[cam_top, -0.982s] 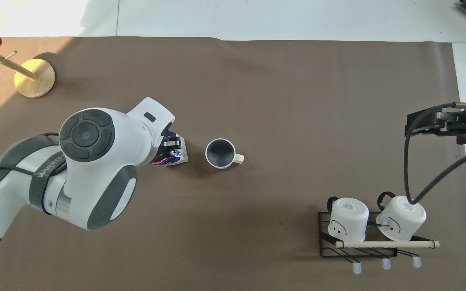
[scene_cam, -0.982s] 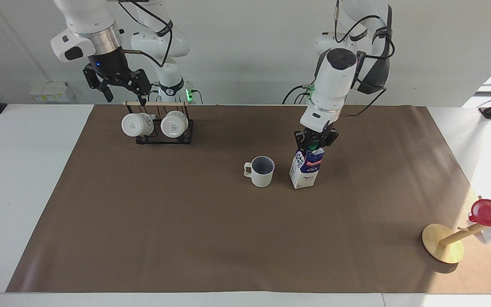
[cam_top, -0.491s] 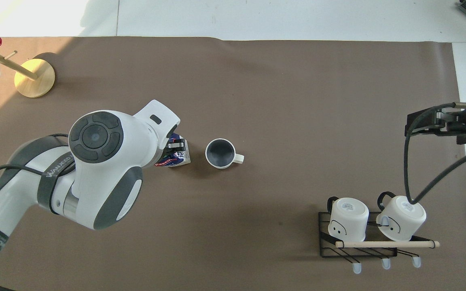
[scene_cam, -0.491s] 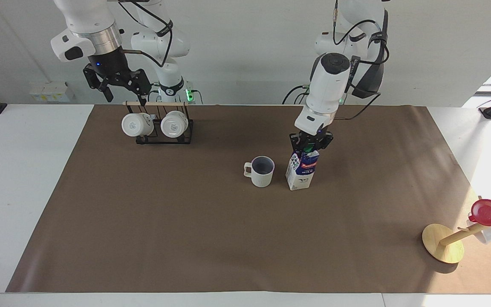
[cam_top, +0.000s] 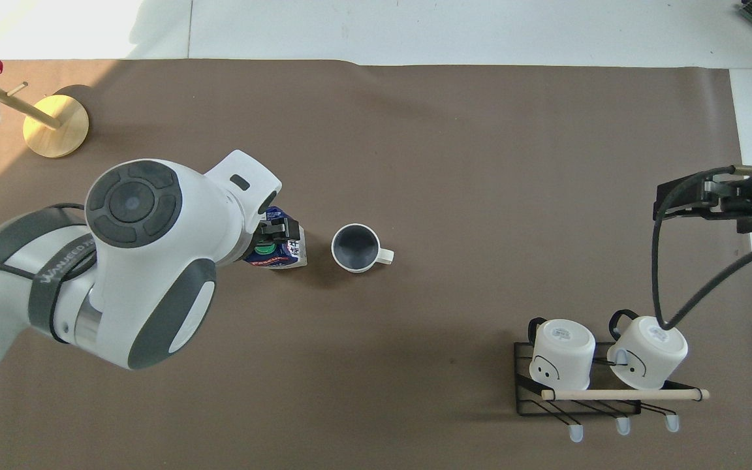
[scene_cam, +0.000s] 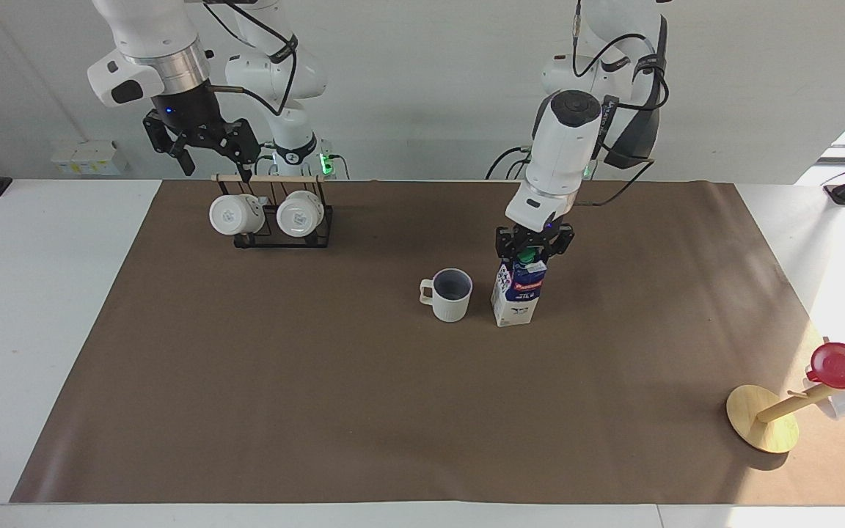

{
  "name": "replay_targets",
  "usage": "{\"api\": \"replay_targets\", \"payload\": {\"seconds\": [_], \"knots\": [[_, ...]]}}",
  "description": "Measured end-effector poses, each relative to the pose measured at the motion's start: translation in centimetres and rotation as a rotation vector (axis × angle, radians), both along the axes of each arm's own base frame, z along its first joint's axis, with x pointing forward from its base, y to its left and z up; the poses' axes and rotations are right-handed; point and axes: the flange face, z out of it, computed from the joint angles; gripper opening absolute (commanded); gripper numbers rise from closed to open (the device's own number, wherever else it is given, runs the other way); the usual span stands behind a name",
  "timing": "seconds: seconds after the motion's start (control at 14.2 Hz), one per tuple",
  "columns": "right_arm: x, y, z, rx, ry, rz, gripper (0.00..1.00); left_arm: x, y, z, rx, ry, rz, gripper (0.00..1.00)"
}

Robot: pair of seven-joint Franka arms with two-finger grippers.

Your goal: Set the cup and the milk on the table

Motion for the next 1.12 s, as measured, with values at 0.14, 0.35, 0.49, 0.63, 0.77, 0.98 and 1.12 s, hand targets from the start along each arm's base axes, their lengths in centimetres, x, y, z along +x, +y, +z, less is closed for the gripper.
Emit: {"api": "replay_targets", "payload": {"seconds": [0.14, 0.35, 0.49, 0.63, 0.77, 0.98, 1.12], "knots": [[0.0, 0.0, 0.0, 0.000, 0.000, 0.000, 1.00, 0.3, 1.2, 3.8, 0.009, 0.008, 0.020, 1.00], [0.0, 0.0, 0.0, 0.000, 0.000, 0.000, 1.00, 0.6, 4.6, 7.6, 0.023, 0.019, 0.007, 1.00], [0.0, 0.0, 0.0, 0.000, 0.000, 0.000, 1.00, 0.6, 7.3, 9.5, 0.033, 0.031, -0.014, 1.00], [0.0, 0.0, 0.0, 0.000, 0.000, 0.000, 1.00, 0.2, 10.1, 11.1, 0.041, 0.039, -0.044, 1.00], [0.0, 0.0, 0.0, 0.000, 0.000, 0.000, 1.00, -0.6, 12.7, 12.6, 0.049, 0.051, -0.079, 1.00], [0.0, 0.0, 0.0, 0.000, 0.000, 0.000, 1.00, -1.9, 15.9, 14.4, 0.059, 0.074, -0.137, 1.00], [0.0, 0.0, 0.0, 0.000, 0.000, 0.000, 1.00, -2.4, 17.4, 15.1, 0.060, 0.077, -0.157, 1.00]]}}
